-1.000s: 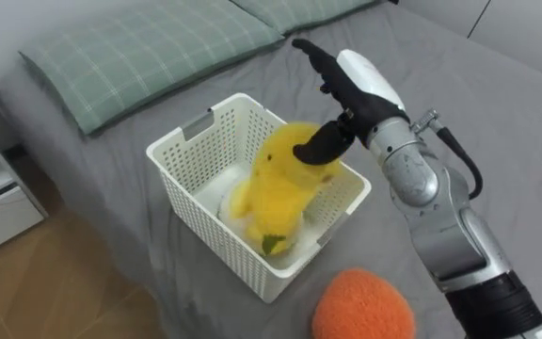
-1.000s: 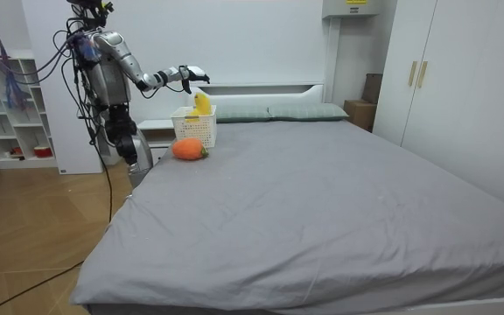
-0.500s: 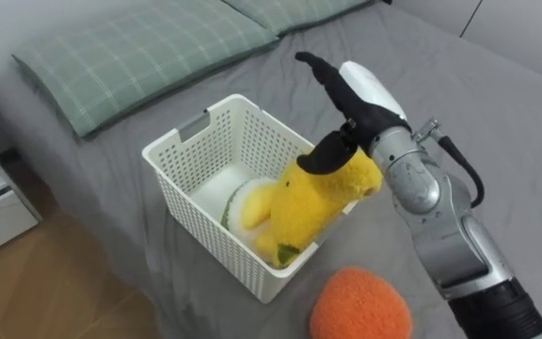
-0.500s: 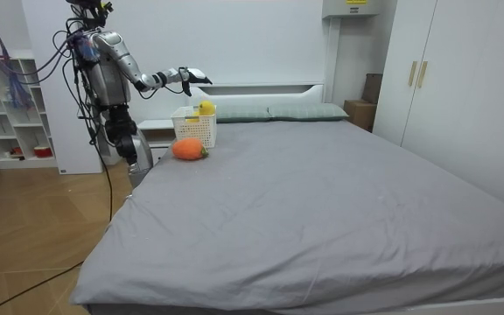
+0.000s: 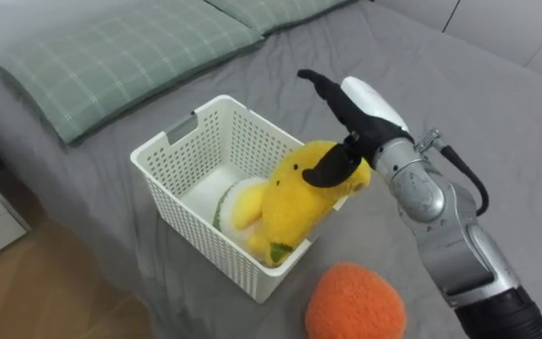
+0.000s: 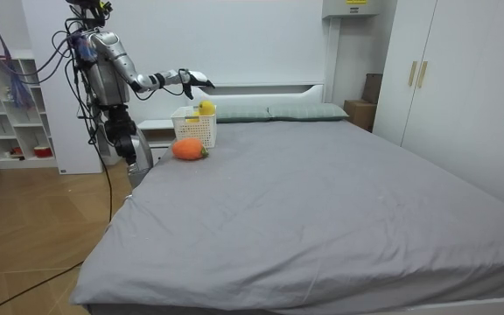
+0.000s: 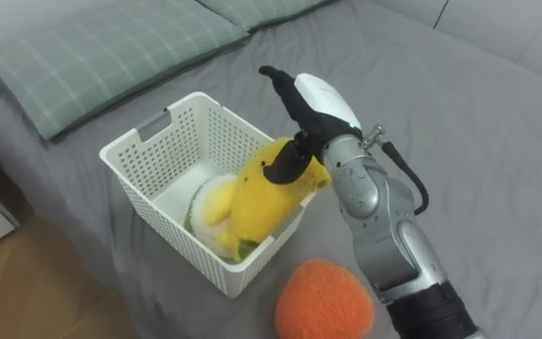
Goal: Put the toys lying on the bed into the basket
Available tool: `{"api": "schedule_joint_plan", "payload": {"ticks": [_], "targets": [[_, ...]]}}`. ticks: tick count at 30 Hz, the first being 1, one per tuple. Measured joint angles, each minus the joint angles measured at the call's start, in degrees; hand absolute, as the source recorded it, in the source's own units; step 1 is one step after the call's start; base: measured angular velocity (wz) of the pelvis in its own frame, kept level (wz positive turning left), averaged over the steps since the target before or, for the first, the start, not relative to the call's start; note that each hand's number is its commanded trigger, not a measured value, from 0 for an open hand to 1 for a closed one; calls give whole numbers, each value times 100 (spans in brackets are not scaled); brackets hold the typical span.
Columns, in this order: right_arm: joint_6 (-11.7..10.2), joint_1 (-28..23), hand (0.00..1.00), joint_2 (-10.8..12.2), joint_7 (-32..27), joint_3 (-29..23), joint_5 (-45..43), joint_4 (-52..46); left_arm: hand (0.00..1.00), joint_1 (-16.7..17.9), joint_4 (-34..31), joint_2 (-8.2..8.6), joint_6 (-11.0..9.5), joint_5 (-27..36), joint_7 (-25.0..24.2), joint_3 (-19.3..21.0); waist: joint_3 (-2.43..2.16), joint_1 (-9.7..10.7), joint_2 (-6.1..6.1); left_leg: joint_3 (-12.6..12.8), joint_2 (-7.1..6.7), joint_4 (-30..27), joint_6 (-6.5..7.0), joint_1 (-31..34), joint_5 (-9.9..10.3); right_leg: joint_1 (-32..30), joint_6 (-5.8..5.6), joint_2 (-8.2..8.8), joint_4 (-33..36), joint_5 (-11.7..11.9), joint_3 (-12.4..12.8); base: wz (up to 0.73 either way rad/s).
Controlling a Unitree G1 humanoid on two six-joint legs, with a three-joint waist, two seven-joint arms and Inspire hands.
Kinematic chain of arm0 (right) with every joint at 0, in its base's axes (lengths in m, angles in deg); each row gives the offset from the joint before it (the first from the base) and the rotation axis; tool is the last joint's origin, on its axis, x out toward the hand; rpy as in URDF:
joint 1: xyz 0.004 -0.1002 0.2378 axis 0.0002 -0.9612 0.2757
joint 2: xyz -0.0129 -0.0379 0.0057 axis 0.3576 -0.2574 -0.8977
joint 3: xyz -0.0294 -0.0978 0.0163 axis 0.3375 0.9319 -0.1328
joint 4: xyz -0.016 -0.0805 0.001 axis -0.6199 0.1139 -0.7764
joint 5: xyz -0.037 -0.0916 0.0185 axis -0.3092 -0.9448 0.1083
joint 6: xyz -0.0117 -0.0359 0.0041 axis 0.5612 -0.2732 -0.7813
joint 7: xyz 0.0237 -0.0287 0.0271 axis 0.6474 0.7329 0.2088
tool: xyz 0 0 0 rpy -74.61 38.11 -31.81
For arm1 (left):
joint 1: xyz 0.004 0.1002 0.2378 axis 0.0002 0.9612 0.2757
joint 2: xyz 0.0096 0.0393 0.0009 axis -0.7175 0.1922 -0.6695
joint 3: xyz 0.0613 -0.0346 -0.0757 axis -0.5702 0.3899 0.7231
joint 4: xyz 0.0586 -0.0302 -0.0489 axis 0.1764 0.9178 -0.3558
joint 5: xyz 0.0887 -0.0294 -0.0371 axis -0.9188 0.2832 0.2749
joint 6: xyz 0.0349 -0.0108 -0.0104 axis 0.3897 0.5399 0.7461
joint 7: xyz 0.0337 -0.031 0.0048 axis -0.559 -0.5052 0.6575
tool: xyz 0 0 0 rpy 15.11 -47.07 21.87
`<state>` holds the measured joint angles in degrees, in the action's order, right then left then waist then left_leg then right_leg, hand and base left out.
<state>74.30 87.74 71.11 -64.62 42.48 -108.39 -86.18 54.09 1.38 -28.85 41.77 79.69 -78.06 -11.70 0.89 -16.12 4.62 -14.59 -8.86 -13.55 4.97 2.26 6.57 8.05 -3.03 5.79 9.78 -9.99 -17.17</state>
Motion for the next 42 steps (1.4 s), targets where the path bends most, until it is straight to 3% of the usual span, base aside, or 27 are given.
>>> {"api": "schedule_joint_plan", "payload": {"ticks": [6,13,16,18,20,29,36,42], "targets": [[0,-14,0,-15,-15,-161,49,0,0,38,-4,3,-1,-2,4,48,-2,53,3,16,5,11,26,0,-16,-20,0,-2,-2,0,41,0],[-33,-165,0,-19,-282,-430,1023,0,0,63,-3,4,-1,6,8,124,-18,200,26,38,9,0,33,-12,-11,-12,0,4,-2,1,10,0],[-128,-423,0,-21,-474,-743,1191,58,0,155,-4,20,-2,8,8,175,-17,292,0,92,17,1,54,-97,11,20,-1,-1,1,0,154,-9],[-131,-521,0,-31,-590,-900,1341,65,0,221,-4,32,-2,12,8,174,-40,355,-47,180,31,2,61,-106,24,30,-1,-6,4,0,271,-23],[-134,-644,0,-52,-745,-1046,1668,77,0,235,-8,29,-2,11,8,154,-54,521,-97,237,37,5,67,-120,30,28,-2,0,8,1,304,-14],[-233,-1223,0,-138,-887,-1063,1992,413,0,344,-31,-4,-6,16,8,158,-60,878,-154,555,144,-4,61,-206,142,-9,-2,-48,93,1,623,-20],[-210,-1562,0,-94,-872,-1041,1824,964,0,337,-52,10,-8,22,10,148,-64,858,-179,678,184,6,60,-189,172,-106,-1,-68,107,1,751,-11],[-172,-1581,0,-44,-639,-740,1762,1254,0,339,-164,17,42,17,13,80,-54,846,-217,671,214,16,62,-236,193,-29,-1,-100,80,1,713,1]]}}
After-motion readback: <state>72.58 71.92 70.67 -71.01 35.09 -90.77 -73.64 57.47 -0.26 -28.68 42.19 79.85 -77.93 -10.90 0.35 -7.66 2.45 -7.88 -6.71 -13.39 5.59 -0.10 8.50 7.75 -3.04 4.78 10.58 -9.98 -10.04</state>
